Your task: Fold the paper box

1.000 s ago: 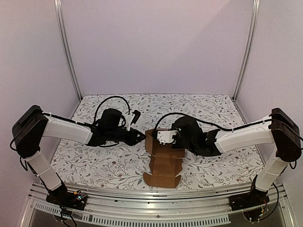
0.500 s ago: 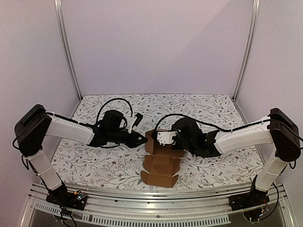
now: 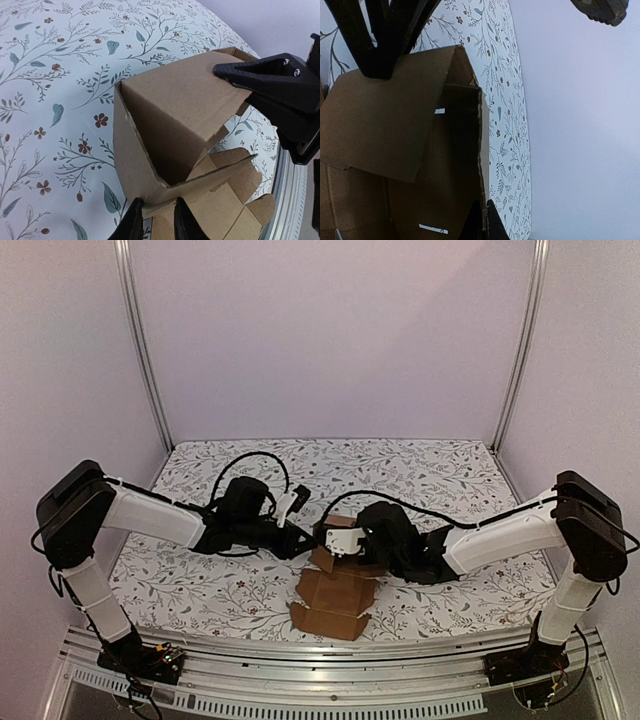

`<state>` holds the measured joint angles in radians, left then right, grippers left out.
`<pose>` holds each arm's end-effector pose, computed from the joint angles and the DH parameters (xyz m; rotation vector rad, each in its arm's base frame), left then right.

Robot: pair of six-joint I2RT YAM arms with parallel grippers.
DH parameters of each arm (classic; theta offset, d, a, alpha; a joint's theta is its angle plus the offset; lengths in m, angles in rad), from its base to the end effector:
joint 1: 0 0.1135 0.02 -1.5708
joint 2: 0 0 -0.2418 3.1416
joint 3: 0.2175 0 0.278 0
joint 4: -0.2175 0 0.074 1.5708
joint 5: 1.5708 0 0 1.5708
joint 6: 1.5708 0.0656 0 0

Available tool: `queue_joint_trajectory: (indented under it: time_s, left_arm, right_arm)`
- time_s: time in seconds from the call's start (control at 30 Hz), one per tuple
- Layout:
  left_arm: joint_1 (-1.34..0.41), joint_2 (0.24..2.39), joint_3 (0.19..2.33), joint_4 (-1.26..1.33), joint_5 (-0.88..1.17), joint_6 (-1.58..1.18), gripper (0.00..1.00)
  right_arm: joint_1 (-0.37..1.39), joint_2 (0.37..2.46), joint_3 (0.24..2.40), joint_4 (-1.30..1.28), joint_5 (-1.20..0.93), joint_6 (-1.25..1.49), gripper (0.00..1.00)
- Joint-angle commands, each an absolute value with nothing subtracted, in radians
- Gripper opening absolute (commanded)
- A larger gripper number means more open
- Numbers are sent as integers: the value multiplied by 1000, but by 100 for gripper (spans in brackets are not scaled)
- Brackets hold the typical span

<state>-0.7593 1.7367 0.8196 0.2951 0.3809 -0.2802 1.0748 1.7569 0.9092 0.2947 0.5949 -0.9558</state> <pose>0.2605 -0.2808 0.0944 0.7710 2.1918 -0.9766 0.2220 0.3330 0.1199 -1.5468 1.3701 -0.5557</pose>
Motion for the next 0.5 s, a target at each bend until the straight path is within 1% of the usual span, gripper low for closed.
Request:
queue_joint_trajectory:
  time_s: [0.0,0.17,0.47]
  left_arm:
    - [-784,1739,827,310,373,-262,22]
    - [-793,1752,821,320,356,-259,23]
    - [-821,1743,811,308,300,-246,36]
  right_arm:
    - [1100,1792,910,296,629,-977,0]
    - [1114,1790,901,298,638,-987,0]
    - [1141,1789,893,296,675,-1000,0]
